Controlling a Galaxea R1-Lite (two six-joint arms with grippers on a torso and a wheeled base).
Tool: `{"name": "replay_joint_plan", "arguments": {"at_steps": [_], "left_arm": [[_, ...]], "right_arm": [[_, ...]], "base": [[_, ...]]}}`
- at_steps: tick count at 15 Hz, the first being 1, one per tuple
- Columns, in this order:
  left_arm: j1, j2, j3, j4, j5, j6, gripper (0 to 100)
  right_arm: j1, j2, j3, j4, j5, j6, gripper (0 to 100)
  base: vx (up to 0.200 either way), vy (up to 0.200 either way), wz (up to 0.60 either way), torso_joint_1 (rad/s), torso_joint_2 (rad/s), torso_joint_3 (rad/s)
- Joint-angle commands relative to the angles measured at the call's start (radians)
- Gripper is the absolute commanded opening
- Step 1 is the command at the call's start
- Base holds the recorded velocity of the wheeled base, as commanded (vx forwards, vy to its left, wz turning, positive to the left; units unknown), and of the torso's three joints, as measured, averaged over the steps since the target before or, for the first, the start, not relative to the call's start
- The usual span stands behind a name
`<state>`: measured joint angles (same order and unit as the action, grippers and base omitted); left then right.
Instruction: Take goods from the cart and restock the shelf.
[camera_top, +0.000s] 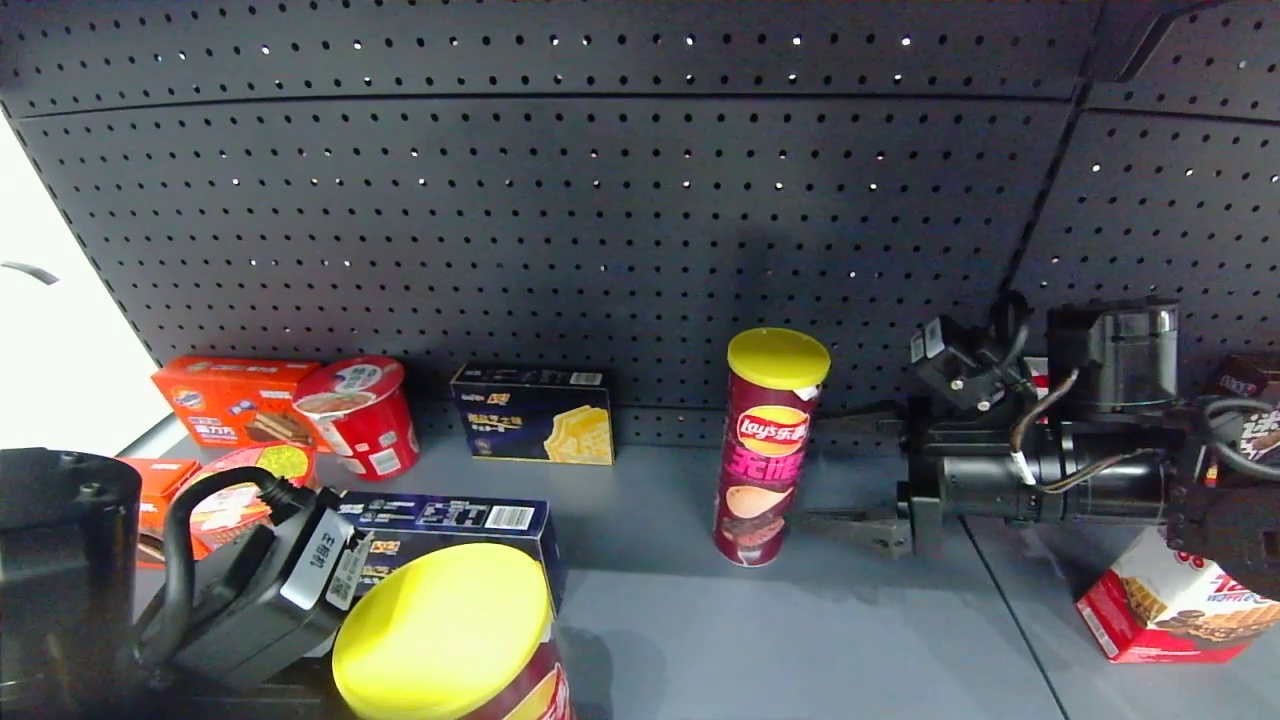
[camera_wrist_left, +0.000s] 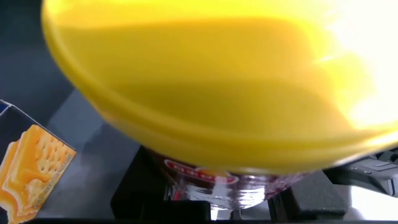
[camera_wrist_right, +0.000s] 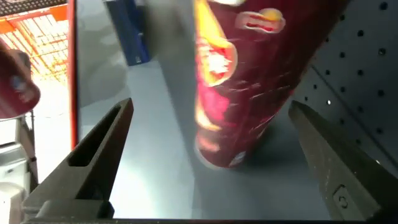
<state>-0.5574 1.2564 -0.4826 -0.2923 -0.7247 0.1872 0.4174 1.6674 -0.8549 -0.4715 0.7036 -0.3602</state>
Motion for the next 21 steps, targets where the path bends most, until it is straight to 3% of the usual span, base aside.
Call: {"name": "replay_joint_plan", "arguments": {"at_steps": [1, 6, 21], "left_arm": [[0.001, 0.001, -0.002, -0.001, 0.001, 0.0, 0], [0.01, 0.006, -0.001, -0.001, 0.001, -0.003, 0], [0.016, 0.005, 0.009, 0.001, 0.001, -0.005, 0]], "right_arm": [[-0.012, 0.074, -0.047, -0.006, 0.025, 0.0, 100], [-0.011, 0.164, -0.119, -0.01, 0.03, 0.0, 100], [0.001, 0.247, -0.116, -0.047, 0.059, -0.013, 100]], "base": [[0.0, 0.0, 0.0, 0.0, 0.0, 0.0], [0.0, 0.0, 0.0, 0.0, 0.0, 0.0], [0.0, 0.0, 0.0, 0.0, 0.0, 0.0]]}}
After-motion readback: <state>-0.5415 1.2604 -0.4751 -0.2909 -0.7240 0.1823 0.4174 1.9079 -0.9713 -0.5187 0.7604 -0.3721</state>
